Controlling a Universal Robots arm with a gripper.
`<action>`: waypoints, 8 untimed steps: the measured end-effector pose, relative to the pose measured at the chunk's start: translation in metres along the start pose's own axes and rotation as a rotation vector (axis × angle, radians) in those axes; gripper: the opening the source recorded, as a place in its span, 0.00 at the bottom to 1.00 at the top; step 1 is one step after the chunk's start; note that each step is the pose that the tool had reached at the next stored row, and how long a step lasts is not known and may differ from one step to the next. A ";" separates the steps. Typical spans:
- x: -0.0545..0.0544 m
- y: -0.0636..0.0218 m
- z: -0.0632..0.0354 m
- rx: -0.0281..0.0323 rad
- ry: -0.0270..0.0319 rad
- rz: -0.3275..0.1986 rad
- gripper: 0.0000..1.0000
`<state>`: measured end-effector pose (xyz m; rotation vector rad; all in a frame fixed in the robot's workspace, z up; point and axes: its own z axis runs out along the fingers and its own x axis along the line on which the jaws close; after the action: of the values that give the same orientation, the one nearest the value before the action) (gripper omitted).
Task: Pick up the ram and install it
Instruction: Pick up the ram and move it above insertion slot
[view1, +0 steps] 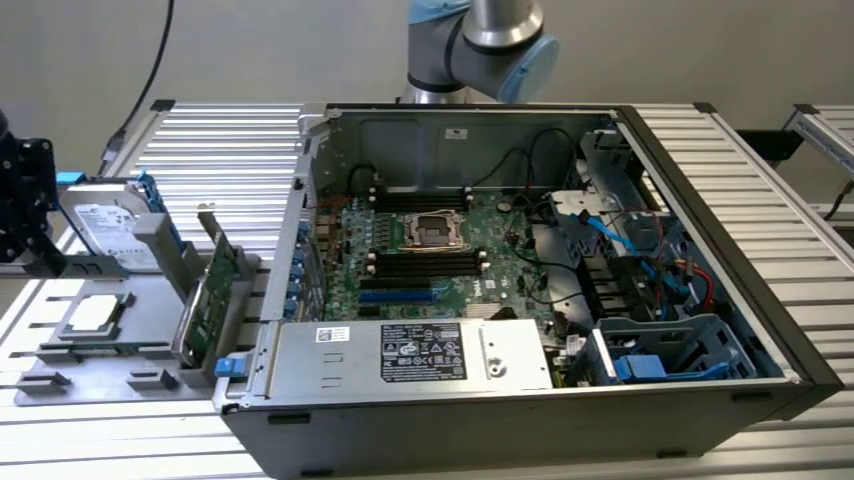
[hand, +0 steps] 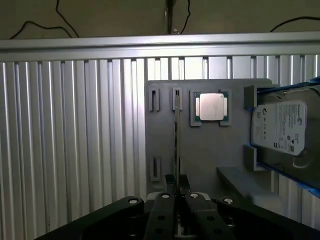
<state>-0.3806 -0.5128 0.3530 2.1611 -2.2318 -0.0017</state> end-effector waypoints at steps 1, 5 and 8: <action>-0.001 -0.0024 -0.0036 0.0001 -0.0001 0.000 0.14; -0.005 -0.0128 -0.0184 0.0000 0.0000 0.000 0.14; -0.007 -0.0218 -0.0282 0.0001 -0.0001 0.000 0.14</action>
<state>-0.3579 -0.5056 0.3804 2.1612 -2.2318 -0.0017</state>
